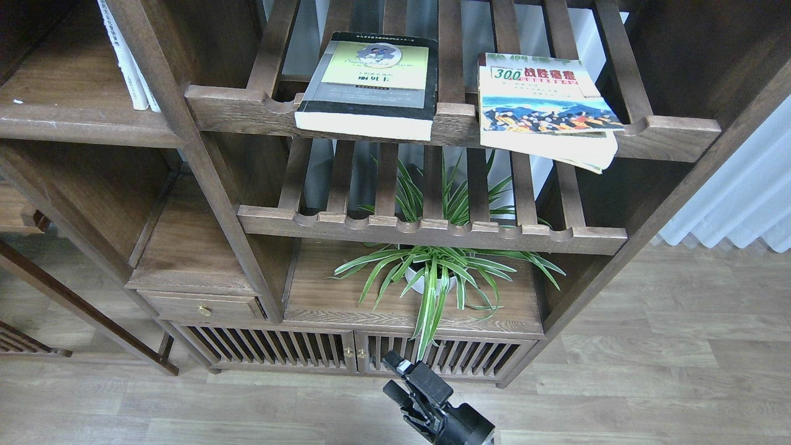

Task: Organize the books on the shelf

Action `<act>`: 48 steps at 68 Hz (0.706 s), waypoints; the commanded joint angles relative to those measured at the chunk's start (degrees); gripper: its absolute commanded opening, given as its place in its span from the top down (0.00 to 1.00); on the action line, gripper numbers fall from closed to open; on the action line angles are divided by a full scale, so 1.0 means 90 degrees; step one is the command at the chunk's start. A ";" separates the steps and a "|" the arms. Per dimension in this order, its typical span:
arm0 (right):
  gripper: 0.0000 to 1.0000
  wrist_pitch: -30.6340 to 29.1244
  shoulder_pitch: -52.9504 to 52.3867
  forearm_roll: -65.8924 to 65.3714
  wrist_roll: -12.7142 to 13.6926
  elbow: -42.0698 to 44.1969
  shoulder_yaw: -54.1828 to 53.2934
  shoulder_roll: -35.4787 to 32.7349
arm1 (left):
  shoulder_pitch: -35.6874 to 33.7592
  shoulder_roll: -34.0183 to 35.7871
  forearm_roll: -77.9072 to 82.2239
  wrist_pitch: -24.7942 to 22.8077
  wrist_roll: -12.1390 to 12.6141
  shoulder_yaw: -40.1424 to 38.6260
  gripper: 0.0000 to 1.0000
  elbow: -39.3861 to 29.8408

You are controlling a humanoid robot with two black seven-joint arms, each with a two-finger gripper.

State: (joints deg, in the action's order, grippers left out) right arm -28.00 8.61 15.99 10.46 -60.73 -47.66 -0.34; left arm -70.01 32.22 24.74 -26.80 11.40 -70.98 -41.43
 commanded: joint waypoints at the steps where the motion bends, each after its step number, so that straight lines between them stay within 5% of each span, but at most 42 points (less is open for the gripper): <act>1: 0.00 0.0000 0.0000 0.0011 0.0000 -0.0010 -0.0007 0.0018 | -0.0228 0.0013 0.0005 -0.0134 -0.0182 0.0504 0.93 0.0209; 18: 0.00 0.0000 -0.0009 0.0059 0.0000 -0.0020 -0.0027 0.0037 | -0.0150 0.0228 0.0074 -0.0134 -0.0631 0.1041 0.93 0.0092; 48: 0.00 0.0000 -0.0029 0.0137 -0.0010 -0.0020 -0.0046 0.0037 | 0.0348 0.0482 0.0074 -0.0134 -0.0680 0.0983 0.92 -0.0738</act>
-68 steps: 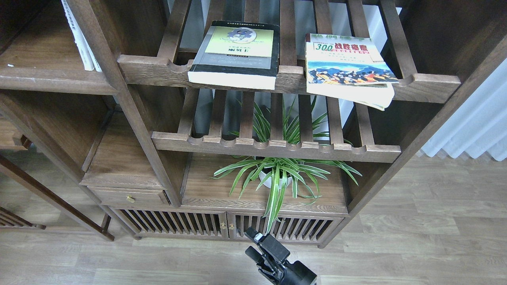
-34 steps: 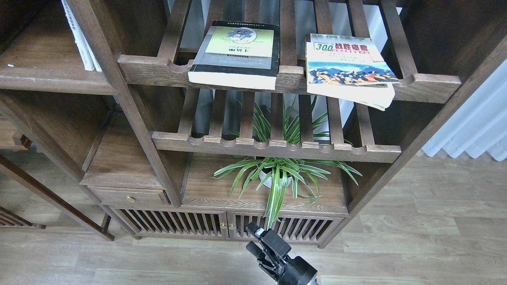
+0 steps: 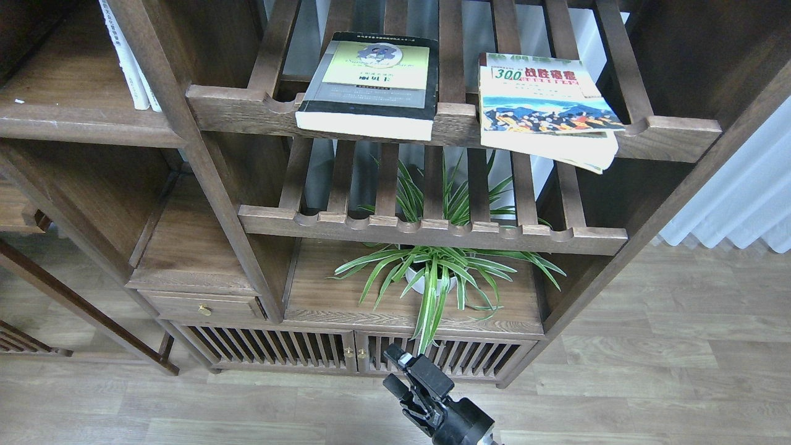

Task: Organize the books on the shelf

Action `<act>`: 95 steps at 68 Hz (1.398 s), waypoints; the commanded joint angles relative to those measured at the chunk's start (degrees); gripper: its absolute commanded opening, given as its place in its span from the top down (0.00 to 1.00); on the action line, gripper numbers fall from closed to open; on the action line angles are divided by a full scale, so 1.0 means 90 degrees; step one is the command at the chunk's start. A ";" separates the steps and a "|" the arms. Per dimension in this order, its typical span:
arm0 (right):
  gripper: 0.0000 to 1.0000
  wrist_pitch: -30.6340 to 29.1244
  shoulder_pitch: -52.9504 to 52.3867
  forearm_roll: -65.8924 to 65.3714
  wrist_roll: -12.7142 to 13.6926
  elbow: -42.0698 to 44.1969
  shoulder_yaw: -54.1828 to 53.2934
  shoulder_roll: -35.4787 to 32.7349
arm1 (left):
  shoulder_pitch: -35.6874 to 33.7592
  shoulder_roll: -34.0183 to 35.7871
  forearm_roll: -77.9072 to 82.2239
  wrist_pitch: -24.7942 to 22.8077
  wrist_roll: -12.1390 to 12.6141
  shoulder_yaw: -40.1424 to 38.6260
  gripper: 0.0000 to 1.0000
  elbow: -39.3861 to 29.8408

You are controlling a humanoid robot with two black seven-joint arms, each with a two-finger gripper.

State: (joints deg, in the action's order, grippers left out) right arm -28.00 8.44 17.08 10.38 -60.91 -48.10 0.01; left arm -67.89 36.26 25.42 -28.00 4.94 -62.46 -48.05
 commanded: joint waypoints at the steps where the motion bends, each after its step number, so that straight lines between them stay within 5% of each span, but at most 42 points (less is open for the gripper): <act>1: 0.00 0.0000 -0.0019 0.0016 -0.0001 0.0000 0.0003 -0.0001 | 0.0151 0.0043 0.0008 0.0000 0.0038 0.0036 0.92 -0.0003; 35: 0.00 0.0000 -0.0127 0.0036 -0.0001 0.0000 0.0003 -0.0001 | 0.0434 0.0014 0.0008 0.0000 0.0028 -0.0023 0.92 -0.0012; 65: 0.00 0.0000 -0.0273 0.0182 -0.0001 0.0000 -0.0007 -0.0001 | 0.0503 -0.0435 -0.1770 0.0000 0.0135 -0.0218 0.93 0.0290; 84: 0.00 0.0000 -0.0410 0.0309 -0.0001 0.0000 -0.0017 -0.0001 | 0.0464 -0.0474 -0.2170 0.0000 0.1580 -0.0189 0.85 0.0212; 95: 0.00 0.0000 -0.0410 0.0319 -0.0001 0.0000 -0.0026 -0.0001 | 0.0386 -0.0474 -0.2160 0.0000 0.1610 -0.0189 0.94 0.0212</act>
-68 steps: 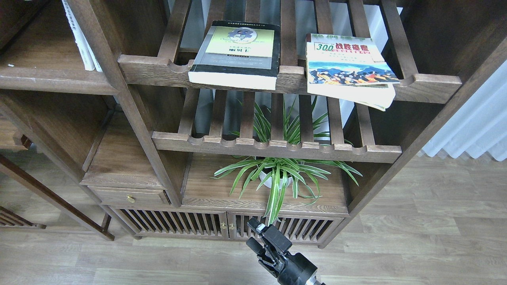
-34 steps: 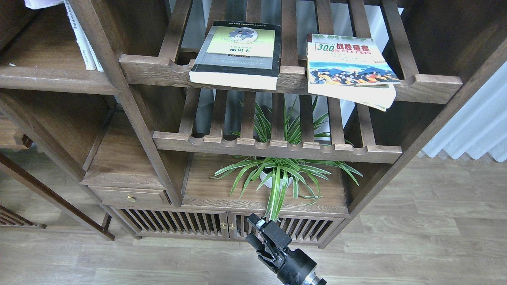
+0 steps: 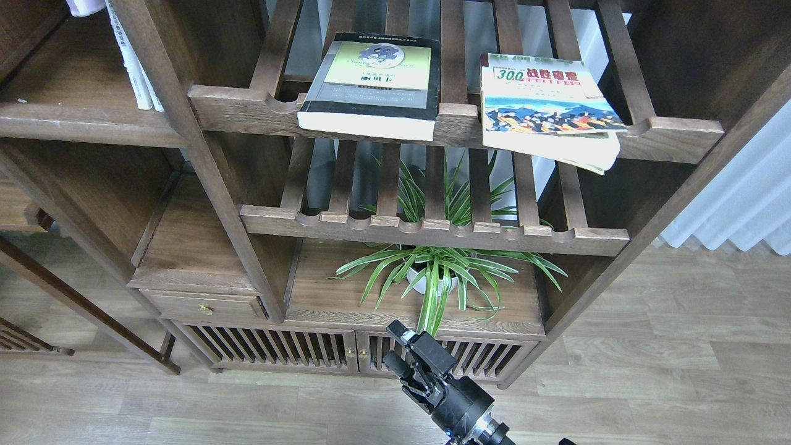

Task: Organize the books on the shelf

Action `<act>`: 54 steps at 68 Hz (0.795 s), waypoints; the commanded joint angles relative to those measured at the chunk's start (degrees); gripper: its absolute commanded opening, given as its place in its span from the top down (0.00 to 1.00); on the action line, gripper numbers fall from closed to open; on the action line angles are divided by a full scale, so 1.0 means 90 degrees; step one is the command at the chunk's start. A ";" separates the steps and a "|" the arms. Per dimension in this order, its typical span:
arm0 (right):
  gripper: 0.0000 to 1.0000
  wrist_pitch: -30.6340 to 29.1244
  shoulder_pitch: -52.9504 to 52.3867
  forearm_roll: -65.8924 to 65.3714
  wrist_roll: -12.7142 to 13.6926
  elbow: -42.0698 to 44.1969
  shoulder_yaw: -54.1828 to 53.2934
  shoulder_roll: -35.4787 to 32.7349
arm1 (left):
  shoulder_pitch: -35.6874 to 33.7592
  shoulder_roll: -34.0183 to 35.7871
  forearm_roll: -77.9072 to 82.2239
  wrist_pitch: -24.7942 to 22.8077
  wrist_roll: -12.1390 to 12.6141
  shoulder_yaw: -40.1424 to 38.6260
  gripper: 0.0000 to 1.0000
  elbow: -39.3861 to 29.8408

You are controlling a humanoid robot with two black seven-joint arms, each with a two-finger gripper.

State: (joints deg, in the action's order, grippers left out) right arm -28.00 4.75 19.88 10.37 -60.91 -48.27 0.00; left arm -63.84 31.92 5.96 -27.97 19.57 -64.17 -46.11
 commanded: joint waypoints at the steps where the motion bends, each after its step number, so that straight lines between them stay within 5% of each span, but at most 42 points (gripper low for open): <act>1: 0.00 0.0000 0.0000 0.0017 0.0000 0.0001 -0.0008 0.0000 | -0.0065 0.0018 0.0031 -0.0003 -0.0026 0.0002 0.95 -0.0004; 11: 0.00 0.0000 0.0009 0.0037 0.0000 0.0001 0.0002 0.0000 | 0.0003 0.0262 0.0441 -0.0003 -0.0241 0.0138 0.96 -0.0082; 23: 0.00 0.0000 0.0000 0.0037 0.0000 0.0001 0.0002 0.0000 | -0.0055 0.0945 0.1749 -0.0003 -0.1470 0.0772 0.96 -0.0160; 54: 0.00 0.0000 -0.0098 0.0047 0.0000 0.0001 0.0002 0.0000 | -0.0095 0.0946 0.2658 -0.0003 -0.3708 0.1154 0.96 -0.0297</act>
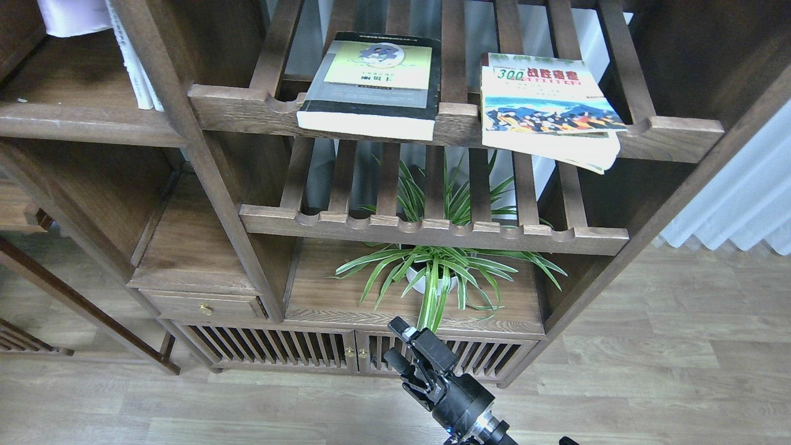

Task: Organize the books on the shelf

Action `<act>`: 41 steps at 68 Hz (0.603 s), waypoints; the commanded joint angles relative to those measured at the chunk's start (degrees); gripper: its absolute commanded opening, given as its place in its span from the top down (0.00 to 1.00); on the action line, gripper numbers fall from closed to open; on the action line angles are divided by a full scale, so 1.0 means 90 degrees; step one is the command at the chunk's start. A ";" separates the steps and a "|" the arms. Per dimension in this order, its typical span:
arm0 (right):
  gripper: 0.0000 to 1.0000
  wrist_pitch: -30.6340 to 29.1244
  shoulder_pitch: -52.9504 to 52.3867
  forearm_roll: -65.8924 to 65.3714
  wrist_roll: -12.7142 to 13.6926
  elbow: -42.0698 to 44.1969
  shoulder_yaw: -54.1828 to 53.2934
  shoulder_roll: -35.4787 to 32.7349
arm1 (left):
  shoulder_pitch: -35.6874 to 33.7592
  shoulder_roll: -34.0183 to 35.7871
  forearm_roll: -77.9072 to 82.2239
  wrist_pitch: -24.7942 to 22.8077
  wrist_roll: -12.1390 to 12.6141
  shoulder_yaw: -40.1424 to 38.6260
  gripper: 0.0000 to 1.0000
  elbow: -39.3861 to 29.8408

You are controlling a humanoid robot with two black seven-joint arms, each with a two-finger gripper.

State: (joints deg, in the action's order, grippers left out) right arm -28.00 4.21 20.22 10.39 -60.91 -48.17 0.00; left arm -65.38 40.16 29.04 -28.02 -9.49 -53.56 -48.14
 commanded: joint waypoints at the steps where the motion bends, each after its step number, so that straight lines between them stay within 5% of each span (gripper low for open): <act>1: 0.00 0.0000 -0.0038 0.0009 -0.0002 0.0000 -0.0009 0.0000 | 0.0096 0.0049 0.0093 0.0002 -0.0517 -0.0036 0.96 -0.0091; 33: 0.00 0.0000 -0.0116 0.0195 -0.0002 0.0000 -0.0009 0.0000 | 0.0838 0.0225 0.0093 0.0002 -0.1405 -0.0172 0.96 -0.0159; 41: 0.00 0.0000 -0.0116 0.0195 -0.0002 0.0000 0.0000 0.0000 | 0.0975 0.0098 0.0093 0.0002 -0.1426 -0.0192 0.96 -0.0130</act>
State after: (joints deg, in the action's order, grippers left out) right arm -28.00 3.16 21.93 10.36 -60.91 -48.25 0.00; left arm -57.85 42.25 29.87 -28.00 -21.75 -55.14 -49.66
